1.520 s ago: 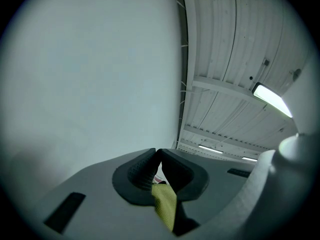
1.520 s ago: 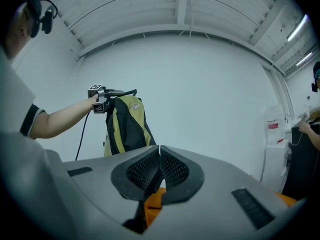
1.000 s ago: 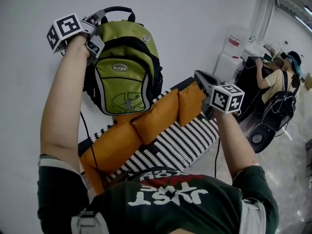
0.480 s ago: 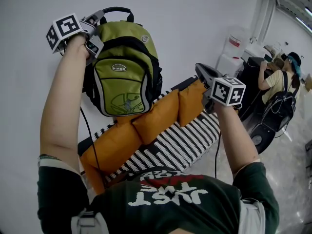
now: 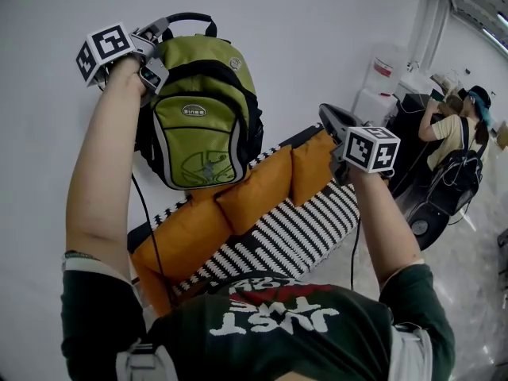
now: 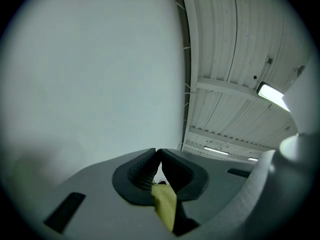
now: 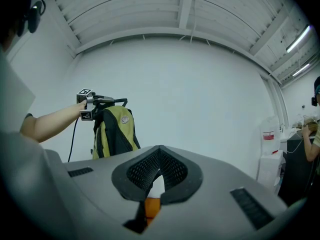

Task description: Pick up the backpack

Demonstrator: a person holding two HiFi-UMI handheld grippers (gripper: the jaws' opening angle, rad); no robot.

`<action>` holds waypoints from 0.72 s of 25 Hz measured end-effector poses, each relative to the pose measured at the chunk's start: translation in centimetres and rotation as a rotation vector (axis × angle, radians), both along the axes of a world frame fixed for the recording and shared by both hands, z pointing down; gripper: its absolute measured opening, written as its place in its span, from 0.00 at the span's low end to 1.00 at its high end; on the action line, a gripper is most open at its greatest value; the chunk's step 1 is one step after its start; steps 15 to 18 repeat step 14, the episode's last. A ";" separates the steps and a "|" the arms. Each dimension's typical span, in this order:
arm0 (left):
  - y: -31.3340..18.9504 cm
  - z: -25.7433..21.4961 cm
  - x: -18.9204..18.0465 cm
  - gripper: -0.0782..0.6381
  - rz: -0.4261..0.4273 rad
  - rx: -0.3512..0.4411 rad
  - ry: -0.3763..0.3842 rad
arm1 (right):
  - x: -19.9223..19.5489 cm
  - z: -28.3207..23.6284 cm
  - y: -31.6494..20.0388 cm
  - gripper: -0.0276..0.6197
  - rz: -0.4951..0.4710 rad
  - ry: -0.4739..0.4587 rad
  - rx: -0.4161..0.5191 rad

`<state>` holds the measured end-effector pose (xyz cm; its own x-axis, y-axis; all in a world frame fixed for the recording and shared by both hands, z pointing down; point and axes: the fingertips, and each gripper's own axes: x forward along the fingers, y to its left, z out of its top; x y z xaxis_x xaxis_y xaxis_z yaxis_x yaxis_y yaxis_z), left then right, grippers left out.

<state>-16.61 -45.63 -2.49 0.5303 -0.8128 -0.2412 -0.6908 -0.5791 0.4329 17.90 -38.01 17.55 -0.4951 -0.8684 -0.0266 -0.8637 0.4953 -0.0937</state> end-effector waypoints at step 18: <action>-0.5 0.1 -0.2 0.17 -0.015 -0.012 -0.003 | 0.2 0.2 0.0 0.09 -0.006 0.011 -0.008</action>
